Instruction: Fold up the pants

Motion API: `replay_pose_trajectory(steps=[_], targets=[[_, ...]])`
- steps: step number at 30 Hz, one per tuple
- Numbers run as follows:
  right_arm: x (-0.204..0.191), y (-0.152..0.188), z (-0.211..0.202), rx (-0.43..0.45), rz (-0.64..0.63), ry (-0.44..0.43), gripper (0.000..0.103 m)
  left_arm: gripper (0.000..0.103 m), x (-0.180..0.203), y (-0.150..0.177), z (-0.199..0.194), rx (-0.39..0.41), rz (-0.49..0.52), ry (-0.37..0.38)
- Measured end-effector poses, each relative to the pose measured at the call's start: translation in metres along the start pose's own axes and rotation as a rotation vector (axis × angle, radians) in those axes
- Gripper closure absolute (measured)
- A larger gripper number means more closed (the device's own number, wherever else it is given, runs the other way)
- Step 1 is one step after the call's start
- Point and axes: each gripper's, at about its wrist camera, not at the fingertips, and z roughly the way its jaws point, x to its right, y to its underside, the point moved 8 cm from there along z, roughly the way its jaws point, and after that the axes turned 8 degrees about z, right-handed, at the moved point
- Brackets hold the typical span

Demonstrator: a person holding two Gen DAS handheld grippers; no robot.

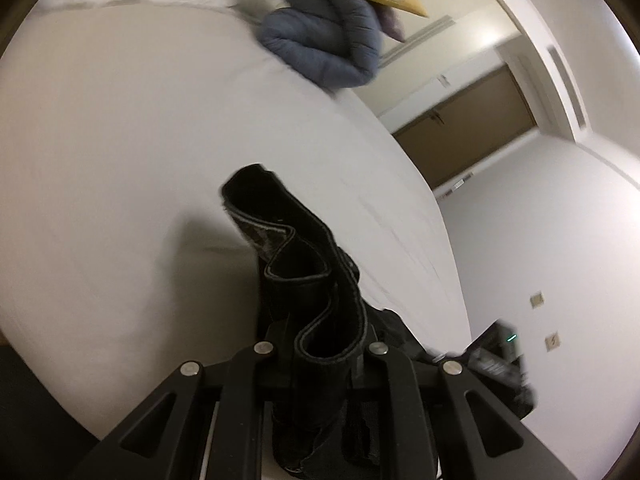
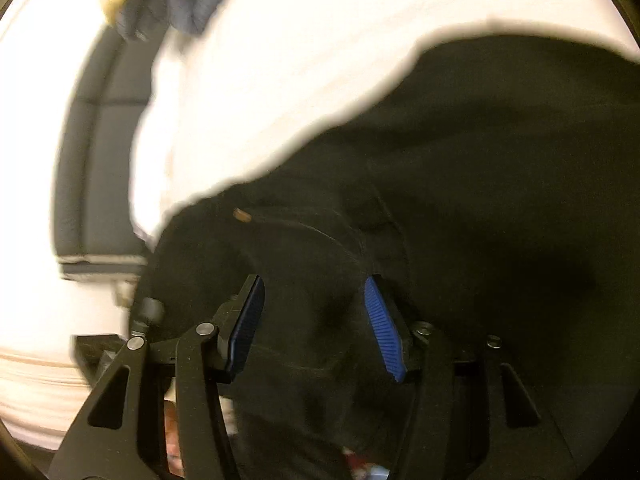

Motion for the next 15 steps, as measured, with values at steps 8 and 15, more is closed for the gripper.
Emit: replay_pose_trajectory(steps=[8,15], targets=[[-0.034,-0.007,-0.068,0.003,-0.149,-0.093,0.042,0.089,0.115,0.039,0.034,-0.08,0.314,0.038],[-0.044,-0.006,-0.092,0.012,-0.207,-0.086,0.032,0.088,0.152,0.086,0.051,-0.158,0.492,0.006]])
